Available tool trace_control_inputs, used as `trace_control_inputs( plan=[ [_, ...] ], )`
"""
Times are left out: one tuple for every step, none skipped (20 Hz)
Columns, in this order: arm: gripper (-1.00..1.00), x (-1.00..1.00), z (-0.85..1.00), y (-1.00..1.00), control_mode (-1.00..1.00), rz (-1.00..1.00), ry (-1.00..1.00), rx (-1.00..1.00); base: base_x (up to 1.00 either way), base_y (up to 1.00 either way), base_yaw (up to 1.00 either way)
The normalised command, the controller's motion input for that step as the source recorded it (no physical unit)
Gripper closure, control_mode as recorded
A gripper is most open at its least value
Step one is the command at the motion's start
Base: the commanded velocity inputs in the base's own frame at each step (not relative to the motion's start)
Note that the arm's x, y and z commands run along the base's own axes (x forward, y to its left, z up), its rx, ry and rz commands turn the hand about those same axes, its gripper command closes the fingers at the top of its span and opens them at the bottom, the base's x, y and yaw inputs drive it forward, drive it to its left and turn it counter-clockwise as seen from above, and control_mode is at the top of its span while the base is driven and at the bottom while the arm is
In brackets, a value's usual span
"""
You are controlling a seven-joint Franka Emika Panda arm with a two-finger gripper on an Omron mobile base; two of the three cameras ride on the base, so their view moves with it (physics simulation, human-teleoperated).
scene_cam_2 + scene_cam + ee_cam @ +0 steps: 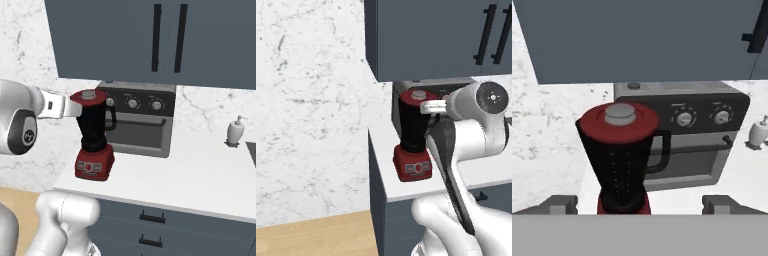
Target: Close the lid blender by securely placing the lid on top.
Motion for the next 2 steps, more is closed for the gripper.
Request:
trace_control_inputs(
  plan=[
    [-1.0,-0.24,0.13,-0.69,-1.0,0.0,-0.09,0.19,0.0,0.0,0.0],
    [-1.0,-0.14,0.06,-0.53,-1.0,0.0,-0.13,0.23,0.0,0.0,0.0]
  ],
)
